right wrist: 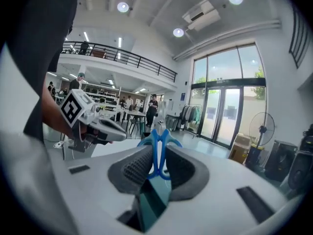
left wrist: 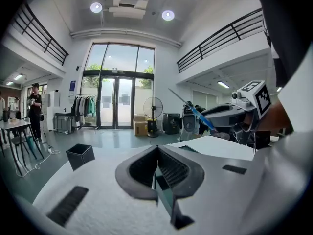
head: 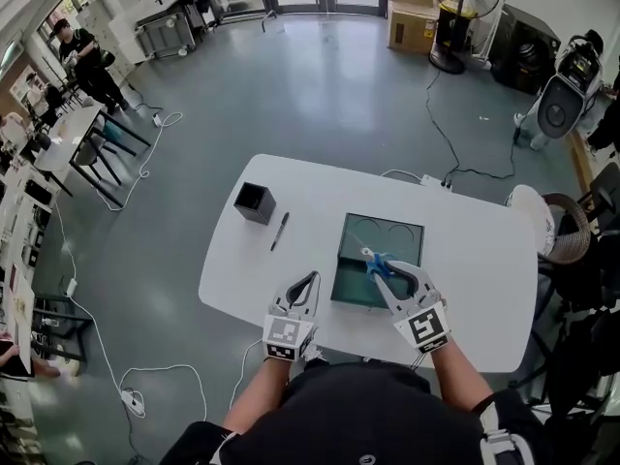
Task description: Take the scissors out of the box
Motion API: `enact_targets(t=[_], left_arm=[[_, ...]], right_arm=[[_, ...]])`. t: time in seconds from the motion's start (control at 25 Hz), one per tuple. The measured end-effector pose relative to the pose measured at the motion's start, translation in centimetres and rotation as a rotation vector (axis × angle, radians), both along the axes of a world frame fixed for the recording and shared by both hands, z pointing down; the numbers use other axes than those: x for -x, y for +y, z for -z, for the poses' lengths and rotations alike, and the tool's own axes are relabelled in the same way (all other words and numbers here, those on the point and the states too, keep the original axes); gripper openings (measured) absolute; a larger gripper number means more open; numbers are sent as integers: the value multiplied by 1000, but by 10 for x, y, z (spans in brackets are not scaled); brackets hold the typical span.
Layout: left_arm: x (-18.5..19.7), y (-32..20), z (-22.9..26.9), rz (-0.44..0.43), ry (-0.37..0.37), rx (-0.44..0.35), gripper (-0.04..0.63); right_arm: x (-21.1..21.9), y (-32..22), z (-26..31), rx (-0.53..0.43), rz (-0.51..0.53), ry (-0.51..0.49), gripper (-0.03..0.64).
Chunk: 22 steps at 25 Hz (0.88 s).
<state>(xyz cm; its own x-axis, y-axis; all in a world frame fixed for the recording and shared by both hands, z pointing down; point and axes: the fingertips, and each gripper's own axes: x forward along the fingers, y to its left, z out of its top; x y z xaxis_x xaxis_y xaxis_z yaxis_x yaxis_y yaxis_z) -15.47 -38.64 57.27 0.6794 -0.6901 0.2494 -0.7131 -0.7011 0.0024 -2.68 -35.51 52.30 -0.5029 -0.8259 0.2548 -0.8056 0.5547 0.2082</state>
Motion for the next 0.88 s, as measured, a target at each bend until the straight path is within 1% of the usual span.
enact_targets(t=[0.2,0.36,0.52,0.6,0.72,0.88], left_arm=[[1,-5,5,-4,1,-11,9],[3,-8,7,-13,-4,-12,9],[-3,-11,8,-31,1,-14,9],[-6,-11,9,-41,7,-17,9],[-11,-12,12,-57,7,-28,9],[-14,-11,15,-65,2,-45,9]], right_arm=[[-16,-7,27,-86,-115,-142,91],[-49,-15,36,-140,-254,-229,91],[-86,-17,35,-148,-383,-318,91],[-99,-15,35,-150,-429,-340,91],[-112,-11,33,-165,-478,-337,91],[-118,-9,34,-181,-509,-326,91]])
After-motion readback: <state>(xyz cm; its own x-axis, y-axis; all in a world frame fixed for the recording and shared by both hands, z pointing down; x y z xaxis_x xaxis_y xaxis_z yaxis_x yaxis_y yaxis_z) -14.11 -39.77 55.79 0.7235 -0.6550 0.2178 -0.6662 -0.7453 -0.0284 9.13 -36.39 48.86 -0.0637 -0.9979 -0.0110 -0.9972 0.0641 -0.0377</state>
